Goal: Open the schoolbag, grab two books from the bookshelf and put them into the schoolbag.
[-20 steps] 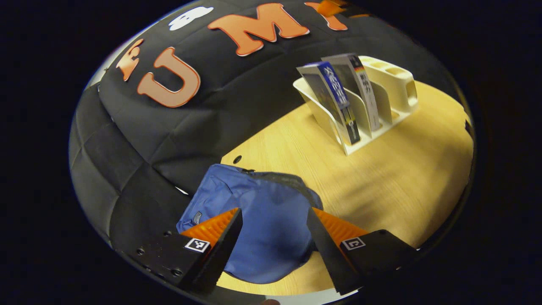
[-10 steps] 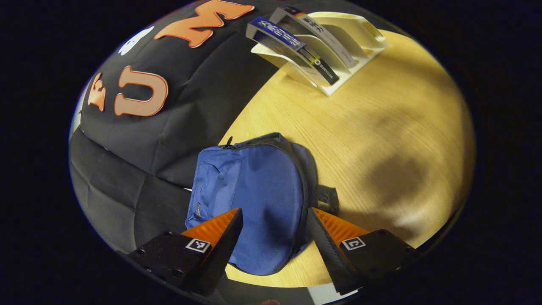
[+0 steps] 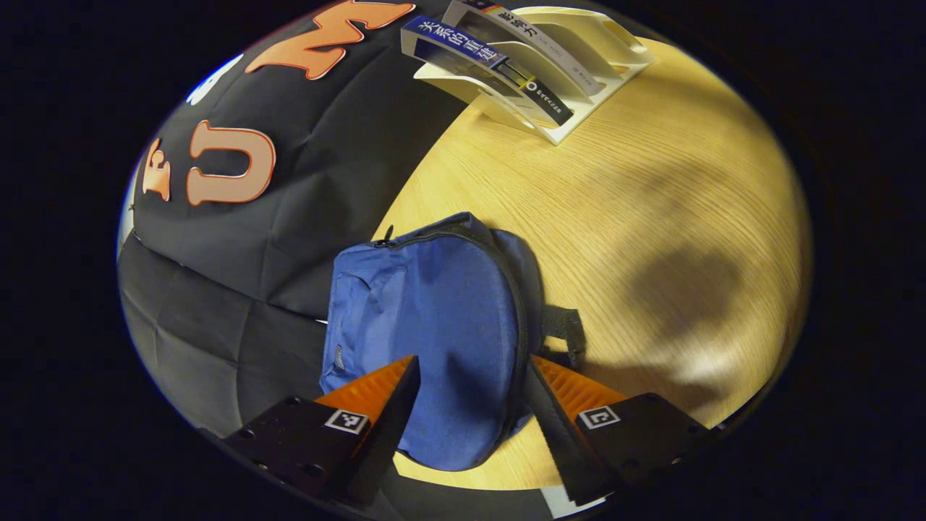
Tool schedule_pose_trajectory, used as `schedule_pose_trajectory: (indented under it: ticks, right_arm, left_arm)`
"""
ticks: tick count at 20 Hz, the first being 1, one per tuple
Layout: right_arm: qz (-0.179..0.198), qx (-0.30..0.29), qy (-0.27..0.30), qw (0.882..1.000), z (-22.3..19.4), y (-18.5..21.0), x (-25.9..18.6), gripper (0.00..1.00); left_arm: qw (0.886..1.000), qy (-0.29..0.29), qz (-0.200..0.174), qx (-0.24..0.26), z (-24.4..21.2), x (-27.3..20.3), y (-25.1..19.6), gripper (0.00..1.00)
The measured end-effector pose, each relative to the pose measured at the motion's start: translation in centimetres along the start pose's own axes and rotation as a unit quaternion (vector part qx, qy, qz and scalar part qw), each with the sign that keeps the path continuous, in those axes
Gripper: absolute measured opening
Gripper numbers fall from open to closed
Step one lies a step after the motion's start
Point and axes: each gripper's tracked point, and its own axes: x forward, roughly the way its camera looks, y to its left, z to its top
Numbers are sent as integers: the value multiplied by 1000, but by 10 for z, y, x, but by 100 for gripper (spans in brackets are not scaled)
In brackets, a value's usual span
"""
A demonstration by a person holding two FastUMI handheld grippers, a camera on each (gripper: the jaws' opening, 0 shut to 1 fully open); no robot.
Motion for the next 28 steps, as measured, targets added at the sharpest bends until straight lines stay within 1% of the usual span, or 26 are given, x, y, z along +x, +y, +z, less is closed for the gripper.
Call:
schedule_pose_trajectory:
  ticks: [1, 2, 3, 4, 5, 6, 7, 8, 9, 10, 11, 12, 13, 14, 15, 16, 17, 18, 20, 23, 26, 28]
  right_arm:
    - [1, 1, 1, 1000, 0, 1, 1, 96]
    - [2, 1, 1, 1000, 0, 2, 2, 96]
    - [3, 2, 2, 1000, -1, 3, 2, 96]
    - [5, 3, 3, 1000, -1, 4, 2, 96]
    - [6, 3, 3, 1000, -1, 4, 2, 96]
    - [7, 3, 3, 1000, -1, 6, 2, 96]
    - [8, 3, 2, 1000, -1, 6, 1, 96]
    - [10, 3, 2, 1000, -1, 7, 2, 96]
    - [12, 4, 3, 1000, -1, 8, 2, 96]
    - [14, 4, 4, 1000, -1, 9, 2, 96]
    - [15, 4, 4, 1000, -1, 10, 2, 96]
    - [16, 2, 5, 1000, -1, 11, 3, 96]
    - [19, 3, 6, 1000, -1, 13, 5, 96]
    - [23, 3, 8, 1000, 0, 16, 5, 96]
    - [30, 4, 11, 999, 1, 20, 5, 96]
    - [38, 4, 15, 999, 1, 26, 7, 95]
    - [50, 4, 19, 999, 1, 34, 9, 96]
    - [64, 6, 32, 997, -2, 44, 11, 96]
    - [96, 26, 61, 993, -8, 70, 9, 96]
    - [125, 28, 97, 987, -14, 97, 16, 96]
    - [141, 23, 138, 980, -19, 112, 27, 96]
    - [138, 15, 155, 978, -17, 119, 39, 96]
  left_arm:
    - [1000, -6, 4, -1, 4, -2, 5, 85]
    - [1000, -9, 4, -6, 5, -5, 9, 79]
    - [1000, -6, 2, -13, 5, -5, 12, 78]
    - [1000, -2, -1, -18, 4, -5, 15, 69]
    - [1000, -1, -3, -22, 4, -5, 17, 66]
    - [1000, 3, -7, -25, 4, -4, 18, 55]
    - [999, 10, -21, -24, 3, -3, 16, 52]
    - [999, 13, -36, -22, 1, -4, 13, 43]
    - [999, 15, -41, -21, 2, -4, 14, 39]
    - [999, 15, -40, -19, 3, -5, 19, 30]
    - [999, 12, -39, -17, 7, -7, 24, 25]
    - [999, 9, -36, -19, 9, -8, 30, 18]
    - [999, 6, -35, -23, 11, -10, 37, 13]
    - [999, 3, -35, -29, 13, -13, 44, 11]
    - [999, 3, -36, -38, 14, -15, 51, 11]
    - [998, 2, -38, -48, 15, -15, 59, 7]
    - [997, -2, -41, -60, 17, -17, 68, 7]
    - [996, -7, -42, -73, 20, -20, 78, 6]
    - [993, -23, -50, -100, 25, -23, 96, 7]
    - [989, -32, -49, -139, 28, -30, 128, 7]
    - [981, -50, -62, -175, 32, -32, 153, 7]
    - [976, -57, -67, -198, 33, -32, 171, 7]
